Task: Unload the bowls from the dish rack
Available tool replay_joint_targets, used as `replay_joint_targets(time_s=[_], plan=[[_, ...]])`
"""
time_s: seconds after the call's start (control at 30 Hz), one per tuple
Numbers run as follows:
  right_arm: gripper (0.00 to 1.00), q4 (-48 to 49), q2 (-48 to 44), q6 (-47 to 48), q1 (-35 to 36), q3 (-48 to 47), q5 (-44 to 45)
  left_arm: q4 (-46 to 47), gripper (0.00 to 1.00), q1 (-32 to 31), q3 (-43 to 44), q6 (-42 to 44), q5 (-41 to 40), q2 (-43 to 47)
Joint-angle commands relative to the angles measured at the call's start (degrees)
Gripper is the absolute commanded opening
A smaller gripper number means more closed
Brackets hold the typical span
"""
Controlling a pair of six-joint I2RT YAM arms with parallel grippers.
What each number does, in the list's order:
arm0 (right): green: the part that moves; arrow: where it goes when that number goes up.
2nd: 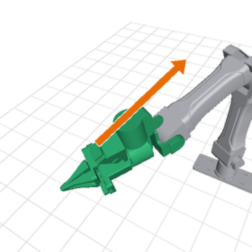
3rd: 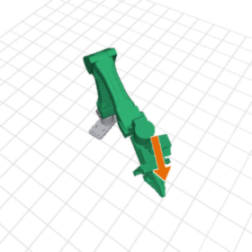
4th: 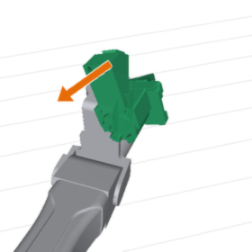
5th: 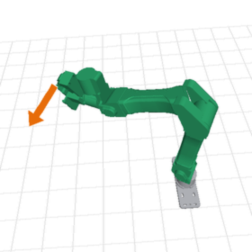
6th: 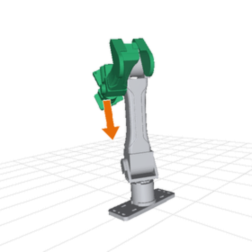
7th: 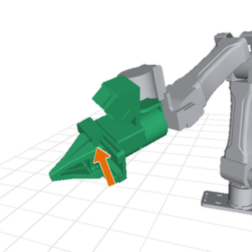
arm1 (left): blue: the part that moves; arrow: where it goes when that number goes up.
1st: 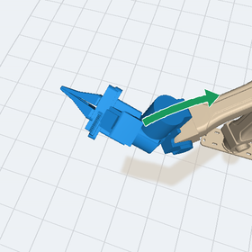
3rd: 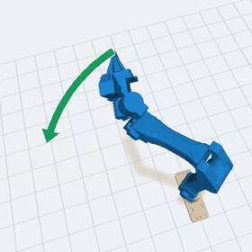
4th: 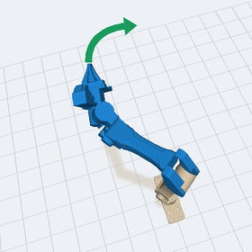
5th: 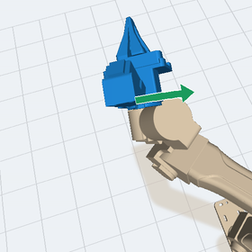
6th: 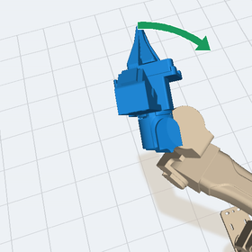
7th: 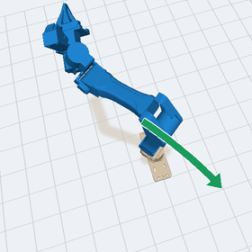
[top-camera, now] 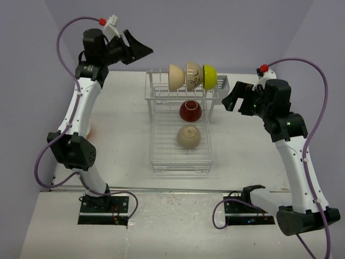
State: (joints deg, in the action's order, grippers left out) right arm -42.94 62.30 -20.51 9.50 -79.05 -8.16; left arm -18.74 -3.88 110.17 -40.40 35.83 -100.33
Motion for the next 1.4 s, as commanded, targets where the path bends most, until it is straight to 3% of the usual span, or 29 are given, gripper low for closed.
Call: replay_joint_targets(time_s=[0.0, 0.27, 0.93, 1.2, 1.37], plan=[[0.99, 0.2, -0.4, 1.0, 0.3, -2.3, 1.7, 7.0, 0.66, -3.9, 0.1, -6.5, 13.5, -3.1], [0.99, 0.0, -1.7, 1.4, 0.3, -1.0, 2.8, 22.4, 0.68, -7.6, -7.1, -14.8, 17.8, -3.1], [0.99, 0.0, -4.3, 1.1, 0.3, 0.6, 3.9, 20.2, 0.67, -13.4, -11.7, -12.6, 15.3, -4.9], [0.99, 0.2, -5.0, 1.1, 0.3, 0.9, 3.9, 18.9, 0.61, -14.4, -12.2, -10.9, 13.2, -6.1], [0.99, 0.2, -5.3, 1.4, 0.3, 0.9, 3.8, 16.2, 0.47, -14.8, -11.1, -10.7, 12.9, -7.7]])
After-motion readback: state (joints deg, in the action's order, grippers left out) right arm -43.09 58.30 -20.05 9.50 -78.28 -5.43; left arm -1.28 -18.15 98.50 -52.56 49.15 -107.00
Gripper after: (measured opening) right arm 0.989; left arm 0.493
